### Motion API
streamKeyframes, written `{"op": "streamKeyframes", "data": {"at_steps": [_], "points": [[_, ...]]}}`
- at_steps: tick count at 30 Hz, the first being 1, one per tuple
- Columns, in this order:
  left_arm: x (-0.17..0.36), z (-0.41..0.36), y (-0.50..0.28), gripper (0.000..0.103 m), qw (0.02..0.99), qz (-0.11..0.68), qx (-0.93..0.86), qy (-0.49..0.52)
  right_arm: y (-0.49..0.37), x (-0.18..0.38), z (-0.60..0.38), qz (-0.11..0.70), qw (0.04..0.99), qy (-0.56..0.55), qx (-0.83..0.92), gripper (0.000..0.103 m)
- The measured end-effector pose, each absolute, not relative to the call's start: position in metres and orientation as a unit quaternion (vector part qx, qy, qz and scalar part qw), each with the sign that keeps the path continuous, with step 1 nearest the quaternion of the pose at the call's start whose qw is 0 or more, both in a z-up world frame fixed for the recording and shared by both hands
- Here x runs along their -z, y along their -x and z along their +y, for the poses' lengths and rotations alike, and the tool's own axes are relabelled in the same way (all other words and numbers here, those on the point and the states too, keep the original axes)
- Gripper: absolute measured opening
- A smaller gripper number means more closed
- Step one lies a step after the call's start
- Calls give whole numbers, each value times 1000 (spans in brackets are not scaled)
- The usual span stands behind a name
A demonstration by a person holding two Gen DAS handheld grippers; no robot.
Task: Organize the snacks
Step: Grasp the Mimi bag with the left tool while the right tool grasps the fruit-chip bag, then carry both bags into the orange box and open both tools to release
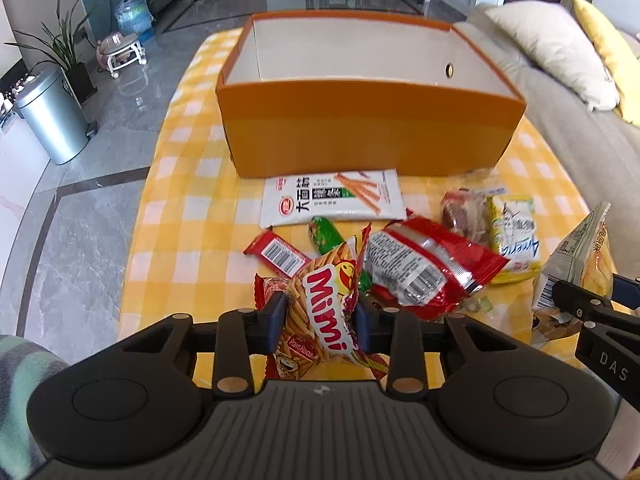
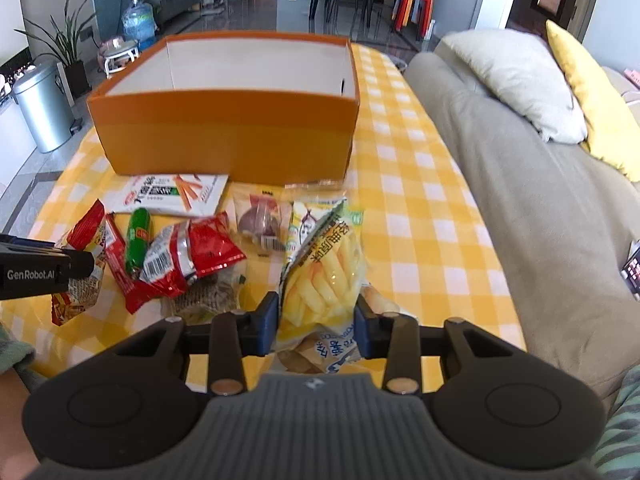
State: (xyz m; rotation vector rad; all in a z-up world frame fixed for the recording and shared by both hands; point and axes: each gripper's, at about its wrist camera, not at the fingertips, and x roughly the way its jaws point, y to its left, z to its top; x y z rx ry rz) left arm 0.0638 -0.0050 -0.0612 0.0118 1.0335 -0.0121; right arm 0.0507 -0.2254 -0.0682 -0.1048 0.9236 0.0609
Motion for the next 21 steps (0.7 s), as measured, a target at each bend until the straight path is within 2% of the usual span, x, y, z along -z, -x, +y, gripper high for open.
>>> {"op": "streamKeyframes", "data": {"at_steps": [10, 21], "points": [[32, 0, -54, 39, 888, 459, 16, 22, -38, 44, -224, 413, 909, 44, -34, 35], [-13, 0, -60, 39, 918, 394, 37, 38, -35, -9, -218, 339, 938, 39, -63, 35]]}}
